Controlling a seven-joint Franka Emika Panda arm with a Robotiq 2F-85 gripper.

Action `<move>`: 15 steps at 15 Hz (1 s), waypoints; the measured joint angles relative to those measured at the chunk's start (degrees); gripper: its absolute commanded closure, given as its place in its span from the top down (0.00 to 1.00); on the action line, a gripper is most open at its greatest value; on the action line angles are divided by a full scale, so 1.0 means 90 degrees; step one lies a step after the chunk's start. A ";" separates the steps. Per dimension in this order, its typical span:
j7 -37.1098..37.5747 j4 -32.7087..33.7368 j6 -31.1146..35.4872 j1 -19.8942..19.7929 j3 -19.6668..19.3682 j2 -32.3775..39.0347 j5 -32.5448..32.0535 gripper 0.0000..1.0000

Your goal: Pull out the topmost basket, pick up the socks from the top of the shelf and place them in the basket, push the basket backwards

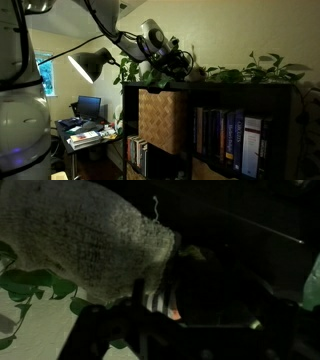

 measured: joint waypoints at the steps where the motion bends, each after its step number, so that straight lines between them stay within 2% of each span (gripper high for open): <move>1: 0.0004 0.0055 0.0001 0.0004 0.0000 0.0082 -0.0005 1.00; 3: 0.0004 0.0161 0.0009 0.0008 0.0000 0.0243 -0.0005 1.00; 4: 0.0004 0.0205 0.0028 0.0015 -0.0001 0.0313 -0.0004 0.97; 5: 0.0004 0.0240 0.0063 0.0026 -0.0001 0.0375 0.0005 0.73; 7: -0.0003 0.0279 0.0187 0.0070 -0.0010 0.0476 0.0016 0.70; 10: -0.0011 0.0304 0.0334 0.0119 0.0000 0.0574 0.0017 0.48; 15: -0.0049 0.0305 0.0452 0.0181 -0.0007 0.0626 0.0055 0.16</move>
